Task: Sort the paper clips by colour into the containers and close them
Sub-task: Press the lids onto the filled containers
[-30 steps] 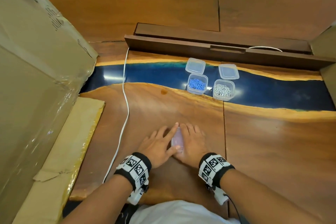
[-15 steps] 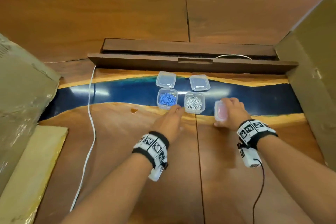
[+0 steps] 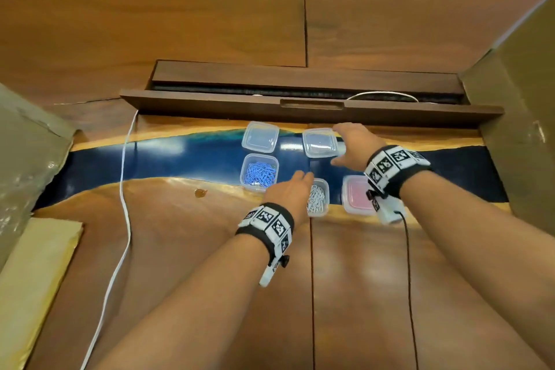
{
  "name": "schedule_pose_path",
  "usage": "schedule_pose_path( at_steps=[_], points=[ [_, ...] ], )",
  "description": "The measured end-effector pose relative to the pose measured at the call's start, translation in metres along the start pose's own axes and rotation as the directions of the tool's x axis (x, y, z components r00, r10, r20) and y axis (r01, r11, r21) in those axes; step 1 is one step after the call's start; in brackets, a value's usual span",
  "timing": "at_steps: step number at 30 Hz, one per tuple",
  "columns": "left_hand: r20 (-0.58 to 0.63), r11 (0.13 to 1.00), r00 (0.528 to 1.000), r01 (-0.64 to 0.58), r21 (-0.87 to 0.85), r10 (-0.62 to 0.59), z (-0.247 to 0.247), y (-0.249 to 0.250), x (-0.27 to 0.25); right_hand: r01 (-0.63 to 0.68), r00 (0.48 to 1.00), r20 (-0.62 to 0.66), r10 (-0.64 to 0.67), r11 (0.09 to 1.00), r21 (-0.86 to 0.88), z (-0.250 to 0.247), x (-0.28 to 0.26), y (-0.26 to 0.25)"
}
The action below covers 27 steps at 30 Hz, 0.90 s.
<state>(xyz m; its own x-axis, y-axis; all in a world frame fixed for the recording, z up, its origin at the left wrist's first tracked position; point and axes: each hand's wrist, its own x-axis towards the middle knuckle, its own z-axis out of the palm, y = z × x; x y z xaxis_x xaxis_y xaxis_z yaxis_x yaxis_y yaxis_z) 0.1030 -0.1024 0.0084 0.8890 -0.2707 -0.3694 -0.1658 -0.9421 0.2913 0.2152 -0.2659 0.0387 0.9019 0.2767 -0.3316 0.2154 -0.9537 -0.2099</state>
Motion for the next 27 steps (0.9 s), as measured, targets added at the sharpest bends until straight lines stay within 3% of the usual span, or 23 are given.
schedule_pose_path(
  at_steps=[5,9,13,19,21,23,25,27],
  points=[
    [0.010,0.995,0.999,-0.040,-0.086,0.041,0.023,-0.013,-0.056,0.042,0.989,0.148,-0.023,0.991,-0.128,0.020,0.041,-0.026],
    [-0.013,0.948,1.000,0.006,-0.319,-0.010,0.046,-0.039,-0.106,0.049,0.992,0.124,-0.024,0.978,-0.202,0.034,0.050,-0.027],
    [0.029,0.885,0.998,0.061,-0.462,-0.054,0.061,-0.061,-0.142,0.065,0.986,0.168,-0.016,0.955,-0.289,0.042,0.044,-0.040],
    [0.113,0.779,0.987,0.161,-0.606,-0.117,0.067,-0.074,-0.174,0.075,0.982,0.188,-0.027,0.965,-0.252,0.057,0.005,-0.067],
    [0.104,0.776,0.987,0.163,-0.610,-0.125,0.071,-0.076,-0.180,0.079,0.987,0.152,-0.058,0.988,-0.134,0.059,-0.015,-0.077],
    [0.091,0.786,0.986,0.169,-0.594,-0.143,0.075,-0.077,-0.185,0.084,0.993,0.069,-0.091,0.991,0.104,0.056,-0.040,-0.086],
    [0.068,0.784,0.986,0.165,-0.598,-0.155,0.081,-0.077,-0.189,0.083,0.996,0.000,-0.091,0.917,0.390,0.052,-0.074,-0.093],
    [0.052,0.752,0.986,0.153,-0.641,-0.157,0.087,-0.076,-0.193,0.071,0.995,0.015,-0.098,0.812,0.579,0.058,-0.116,-0.097]
  ],
)
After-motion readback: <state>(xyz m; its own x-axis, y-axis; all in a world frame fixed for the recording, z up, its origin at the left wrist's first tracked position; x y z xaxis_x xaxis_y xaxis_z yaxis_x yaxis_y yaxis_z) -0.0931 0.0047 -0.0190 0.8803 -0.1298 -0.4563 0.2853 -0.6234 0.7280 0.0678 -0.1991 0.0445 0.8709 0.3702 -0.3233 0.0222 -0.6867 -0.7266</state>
